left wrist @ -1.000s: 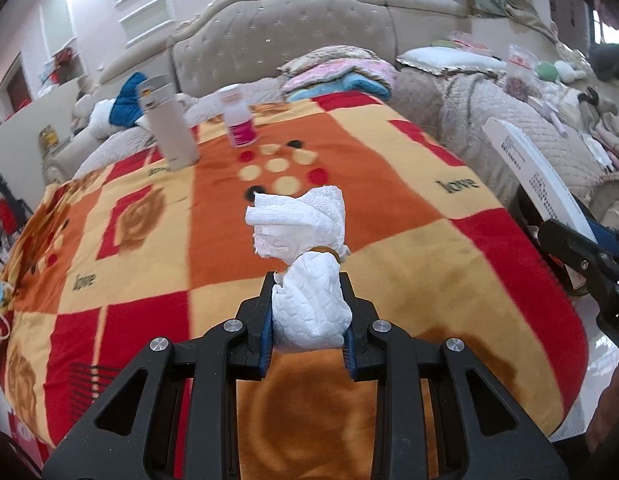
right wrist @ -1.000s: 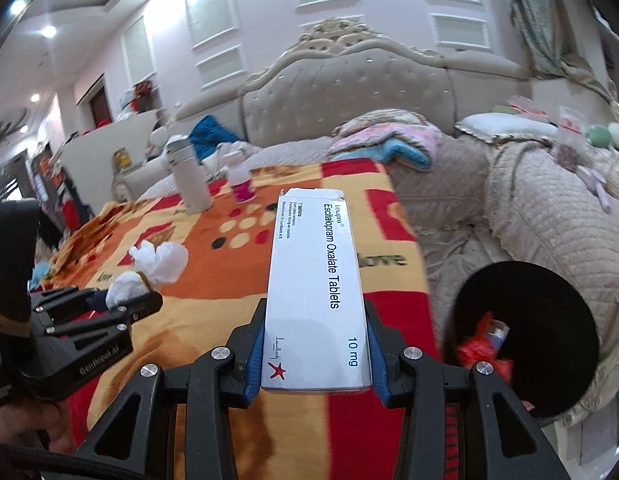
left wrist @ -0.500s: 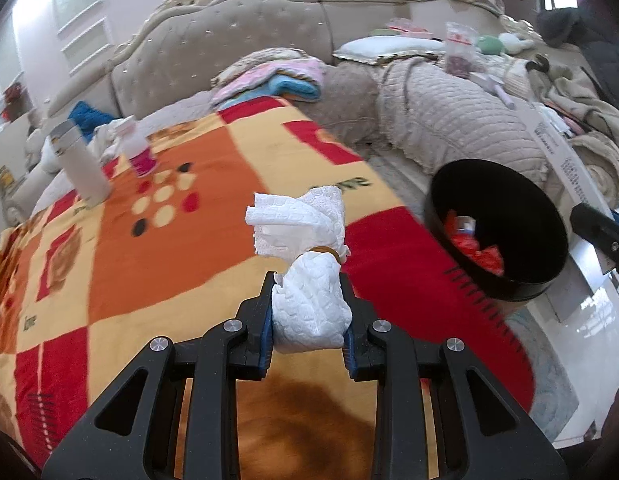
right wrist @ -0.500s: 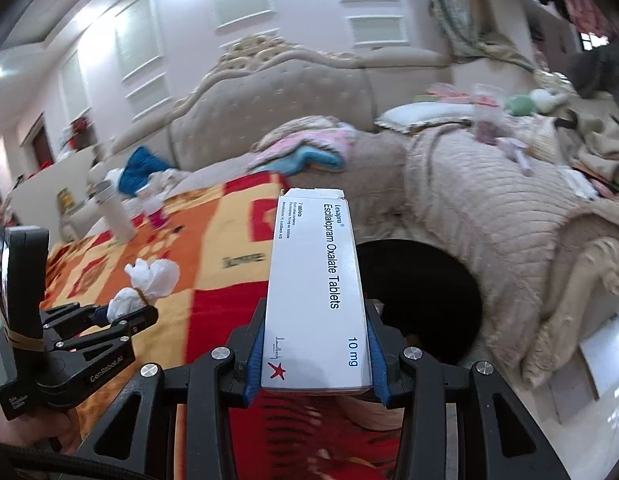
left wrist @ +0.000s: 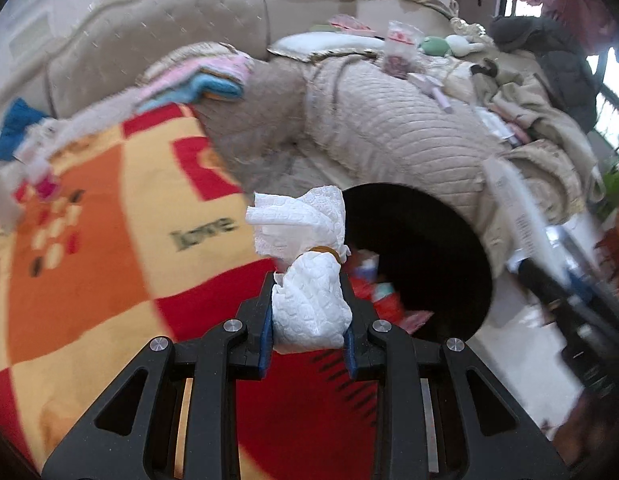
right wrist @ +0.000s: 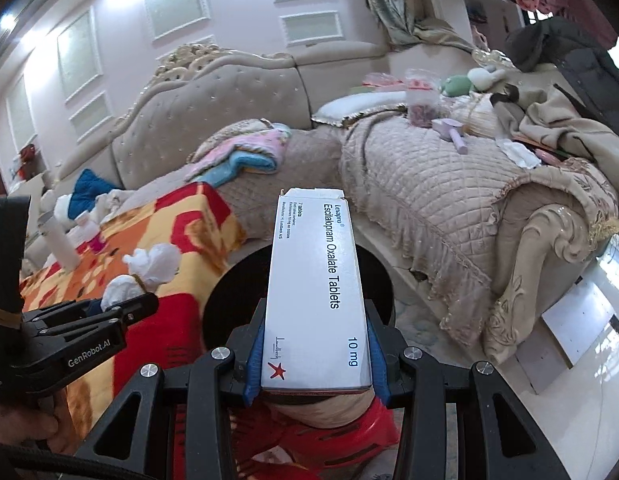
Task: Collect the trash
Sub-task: 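Carry the white tissues and Escitalopram box over the black bin, then open both grippers to drop the tissues and box into the bin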
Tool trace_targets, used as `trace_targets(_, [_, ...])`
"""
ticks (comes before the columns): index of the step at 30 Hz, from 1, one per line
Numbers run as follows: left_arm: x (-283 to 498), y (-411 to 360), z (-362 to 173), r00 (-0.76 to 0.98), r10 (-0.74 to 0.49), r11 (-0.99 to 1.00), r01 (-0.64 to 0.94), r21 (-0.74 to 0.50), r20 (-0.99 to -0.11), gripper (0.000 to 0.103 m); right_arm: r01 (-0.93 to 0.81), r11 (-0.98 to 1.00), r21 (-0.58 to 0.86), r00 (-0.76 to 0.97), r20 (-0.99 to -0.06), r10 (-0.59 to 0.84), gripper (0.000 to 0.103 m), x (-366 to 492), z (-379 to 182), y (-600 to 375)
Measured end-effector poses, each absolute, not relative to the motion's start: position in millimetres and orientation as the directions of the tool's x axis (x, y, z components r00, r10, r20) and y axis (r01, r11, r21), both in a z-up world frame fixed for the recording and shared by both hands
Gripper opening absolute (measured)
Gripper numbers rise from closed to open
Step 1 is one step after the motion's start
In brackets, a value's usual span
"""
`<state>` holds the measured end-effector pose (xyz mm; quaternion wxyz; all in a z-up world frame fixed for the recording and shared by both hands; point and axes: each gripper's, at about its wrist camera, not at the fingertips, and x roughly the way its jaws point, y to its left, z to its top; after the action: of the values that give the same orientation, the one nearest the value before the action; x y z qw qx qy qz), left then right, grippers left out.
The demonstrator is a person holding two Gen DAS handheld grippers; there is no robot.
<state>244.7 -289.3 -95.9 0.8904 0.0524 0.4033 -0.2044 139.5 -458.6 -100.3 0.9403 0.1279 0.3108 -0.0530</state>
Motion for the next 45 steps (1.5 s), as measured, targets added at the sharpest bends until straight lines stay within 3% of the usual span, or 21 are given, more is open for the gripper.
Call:
trace_targets(4, [258.2,-305.6,-85.3,0.564,-0.432,0.873,0.459,-0.168,-0.704,0.025,0.21,0.946,0.248,0.786,-0.618,-0.013,0.041,156.8,-108.2,-467.0])
trace_targets(8, [264.6,-322.8,-95.2,0.568,-0.452,0.85,0.509,-0.139,-0.687,0.025,0.238,0.941,0.241,0.765,-0.644,-0.029,0.041,176.3,-117.2,-470.1])
trace_targets(22, [283.6,-337.6,-132.5,0.51,-0.387,0.866,0.488,-0.112,-0.768,0.025,0.24,0.952,0.191,0.68,-0.733,-0.025,0.041,209.5,-147.7,-466.7])
trace_targets(45, [287.7,-333.2,-136.9,0.496,-0.373,0.874,0.473,-0.117,-0.784,0.025,0.242,0.956,0.169,0.67,-0.741,-0.038,0.041,215.3,-150.7,-457.8])
